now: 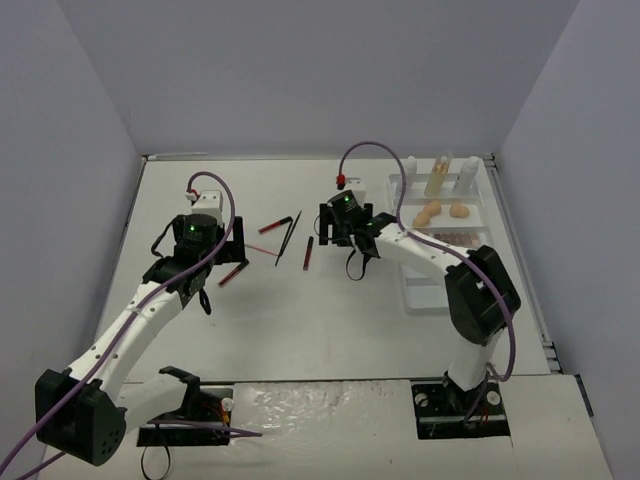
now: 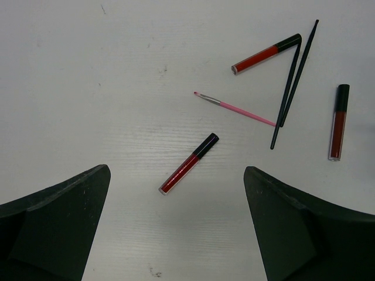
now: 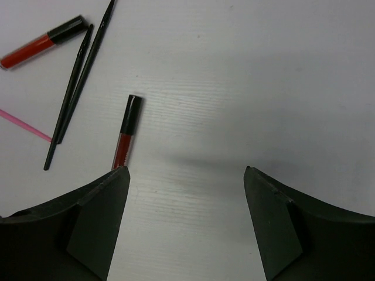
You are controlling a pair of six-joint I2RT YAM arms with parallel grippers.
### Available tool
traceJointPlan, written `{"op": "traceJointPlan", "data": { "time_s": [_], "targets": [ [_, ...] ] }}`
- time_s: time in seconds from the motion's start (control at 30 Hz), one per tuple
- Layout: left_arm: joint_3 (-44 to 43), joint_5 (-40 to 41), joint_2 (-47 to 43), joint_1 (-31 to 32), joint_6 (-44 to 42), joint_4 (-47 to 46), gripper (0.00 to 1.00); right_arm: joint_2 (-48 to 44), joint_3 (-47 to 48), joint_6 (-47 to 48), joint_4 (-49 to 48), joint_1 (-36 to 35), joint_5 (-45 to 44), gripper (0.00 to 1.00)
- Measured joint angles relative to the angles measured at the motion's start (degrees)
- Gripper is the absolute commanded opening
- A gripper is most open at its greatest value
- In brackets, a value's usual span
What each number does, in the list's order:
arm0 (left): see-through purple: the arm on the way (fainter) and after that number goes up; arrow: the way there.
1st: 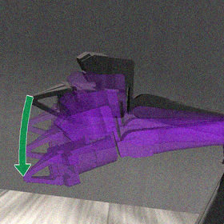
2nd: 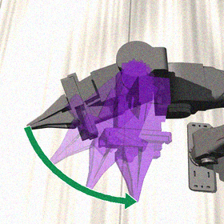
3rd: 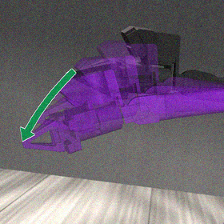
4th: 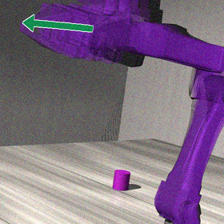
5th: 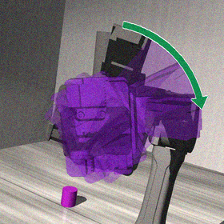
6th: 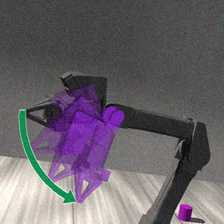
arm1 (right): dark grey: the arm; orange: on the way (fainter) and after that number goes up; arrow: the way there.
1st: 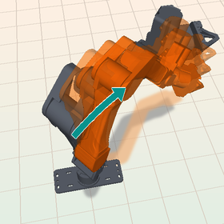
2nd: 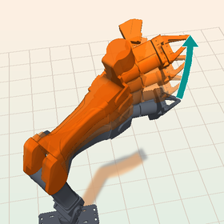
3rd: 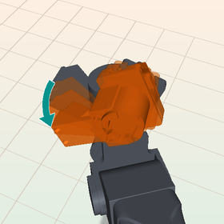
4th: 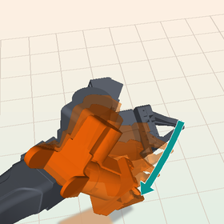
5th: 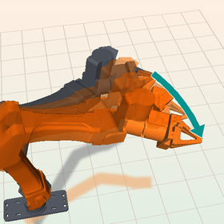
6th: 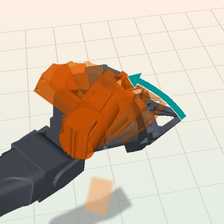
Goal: Organize the makeup
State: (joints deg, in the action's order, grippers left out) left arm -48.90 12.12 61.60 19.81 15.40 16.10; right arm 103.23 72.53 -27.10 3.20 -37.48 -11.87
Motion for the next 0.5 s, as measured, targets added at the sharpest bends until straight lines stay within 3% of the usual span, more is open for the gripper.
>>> {"op": "traceJointPlan", "data": {
  "time_s": [0.3,0.5],
  "targets": [
    [0.0,1.47,0.76,0.0,0.0,0.02,0.97,13.8,10.73,0.36,0.42,-6.59,-2.26,0.66],
    [0.0,1.88,0.82,0.0,0.0,0.01,0.97,17.06,12.47,0.38,0.14,-7.28,-3.7,0.52]
  ]
}}
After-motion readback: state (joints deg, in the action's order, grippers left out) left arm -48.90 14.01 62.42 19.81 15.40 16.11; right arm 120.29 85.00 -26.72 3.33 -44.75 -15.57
